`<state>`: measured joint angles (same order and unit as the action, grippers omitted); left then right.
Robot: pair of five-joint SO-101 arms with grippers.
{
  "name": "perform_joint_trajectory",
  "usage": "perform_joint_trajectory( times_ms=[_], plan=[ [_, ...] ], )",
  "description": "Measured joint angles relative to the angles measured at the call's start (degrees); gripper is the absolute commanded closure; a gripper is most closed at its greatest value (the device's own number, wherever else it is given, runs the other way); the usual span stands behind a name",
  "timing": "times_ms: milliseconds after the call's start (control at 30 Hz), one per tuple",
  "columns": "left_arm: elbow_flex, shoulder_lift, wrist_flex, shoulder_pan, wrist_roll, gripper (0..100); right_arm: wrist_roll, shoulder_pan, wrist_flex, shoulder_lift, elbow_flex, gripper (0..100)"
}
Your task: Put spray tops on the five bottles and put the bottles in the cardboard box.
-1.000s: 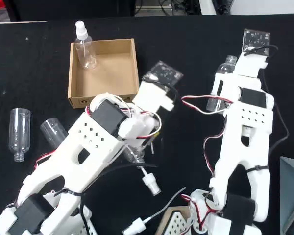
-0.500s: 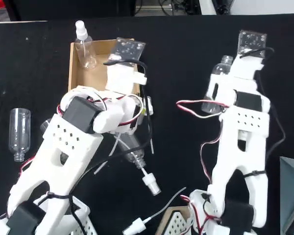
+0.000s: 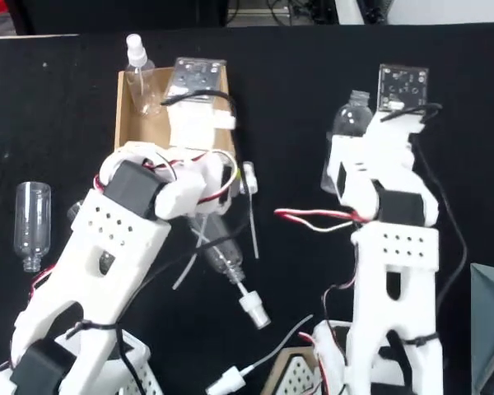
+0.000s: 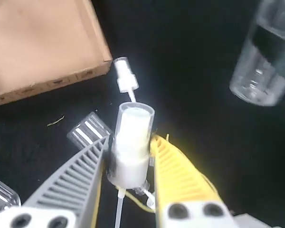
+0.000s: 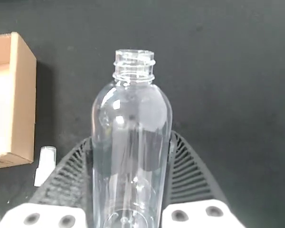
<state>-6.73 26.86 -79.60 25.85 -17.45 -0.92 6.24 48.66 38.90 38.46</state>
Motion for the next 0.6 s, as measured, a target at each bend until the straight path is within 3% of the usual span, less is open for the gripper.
perform_joint_trajectory(
  times_ms=[200,600],
  plan=[
    [-4.04,-0.09,5.98,-2.73,-2.64,97,0.09,-0.26,-0.35,5.54,2.46,98.7],
    [-4.22,1.05,6.51,-5.45,-6.33,97,0.0,-4.66,-7.47,13.36,10.99,98.7]
  ],
)
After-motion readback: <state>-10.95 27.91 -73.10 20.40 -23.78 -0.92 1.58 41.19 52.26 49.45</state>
